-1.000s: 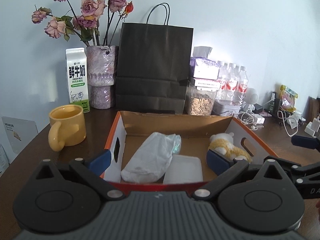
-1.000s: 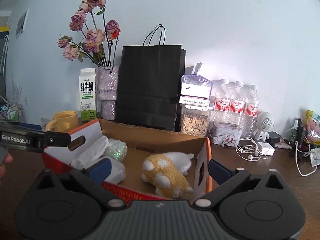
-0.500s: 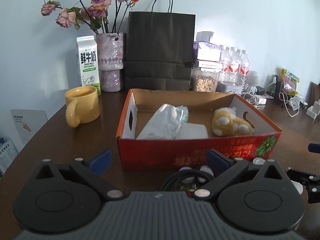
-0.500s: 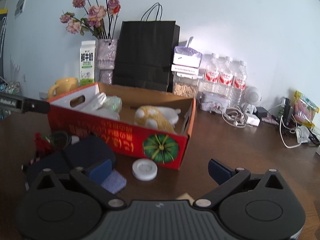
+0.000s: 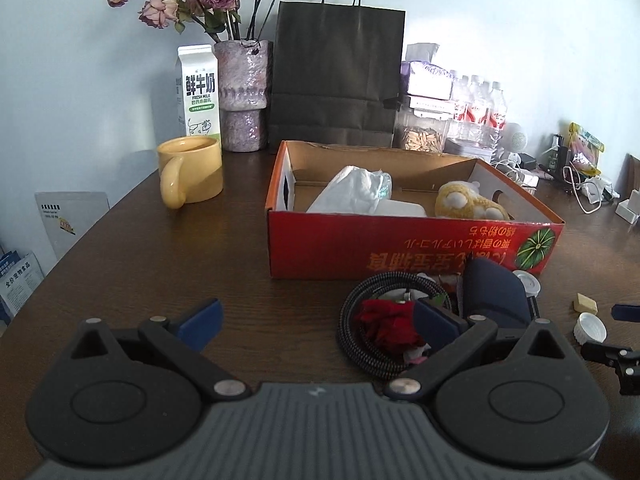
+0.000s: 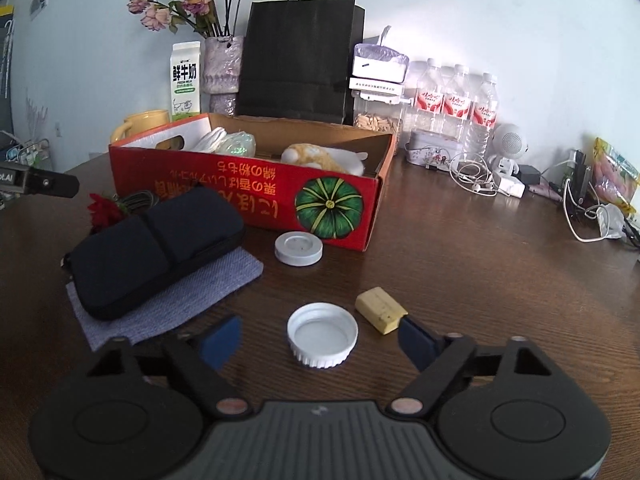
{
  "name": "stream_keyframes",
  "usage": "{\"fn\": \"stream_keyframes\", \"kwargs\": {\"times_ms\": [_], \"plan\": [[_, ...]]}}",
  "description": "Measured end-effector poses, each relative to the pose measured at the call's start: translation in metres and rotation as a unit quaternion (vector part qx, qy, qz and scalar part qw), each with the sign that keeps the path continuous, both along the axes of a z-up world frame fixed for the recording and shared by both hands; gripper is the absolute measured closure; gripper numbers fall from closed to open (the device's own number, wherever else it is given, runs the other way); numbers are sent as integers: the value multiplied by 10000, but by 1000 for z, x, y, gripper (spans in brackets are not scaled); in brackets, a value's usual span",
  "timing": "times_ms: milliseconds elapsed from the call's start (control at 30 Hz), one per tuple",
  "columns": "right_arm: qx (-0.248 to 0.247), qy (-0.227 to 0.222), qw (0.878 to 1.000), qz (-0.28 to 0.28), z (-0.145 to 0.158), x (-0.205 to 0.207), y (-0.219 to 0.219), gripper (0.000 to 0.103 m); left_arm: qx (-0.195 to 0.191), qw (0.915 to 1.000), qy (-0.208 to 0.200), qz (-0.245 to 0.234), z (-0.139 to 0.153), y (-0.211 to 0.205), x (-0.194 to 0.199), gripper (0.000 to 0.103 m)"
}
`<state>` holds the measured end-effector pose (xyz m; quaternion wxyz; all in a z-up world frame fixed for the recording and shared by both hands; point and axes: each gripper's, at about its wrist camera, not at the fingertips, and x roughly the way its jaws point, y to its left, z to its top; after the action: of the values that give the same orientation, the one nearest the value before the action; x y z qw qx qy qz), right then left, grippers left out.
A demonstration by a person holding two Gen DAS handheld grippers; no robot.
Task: Organize objects
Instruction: 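Grasp the white bottle cap with the right tool while the left tool grasps the red artificial rose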
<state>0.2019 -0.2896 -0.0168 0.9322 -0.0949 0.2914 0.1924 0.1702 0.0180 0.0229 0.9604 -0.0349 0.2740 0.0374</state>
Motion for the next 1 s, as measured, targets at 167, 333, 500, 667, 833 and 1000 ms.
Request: {"fn": "stream_keyframes", "kwargs": {"times_ms": [167,333,500,667,833,1000], "plan": [[184,204,9996,-69,-4,9,-4,42,-4,10000,41,32,-2,3,-9,0],[273,299,9992,-36,-7,14,-2,64,-33,10000,51,22,-2,4,-13,0],[381,52,9993,7,0,7,2,64,-41,10000,69,-30,-3,2,-14,0],[443,-233,9987,45,11,8,11,64,-39,9998,138,-151,-6,-3,-11,0],[458,-401,9981,125,18,13,24,64,-42,9996,158,-216,-7,-9,-6,0],[458,-562,9973,152,18,18,37,64,-62,9994,139,-320,-7,-16,-1,0]]}}
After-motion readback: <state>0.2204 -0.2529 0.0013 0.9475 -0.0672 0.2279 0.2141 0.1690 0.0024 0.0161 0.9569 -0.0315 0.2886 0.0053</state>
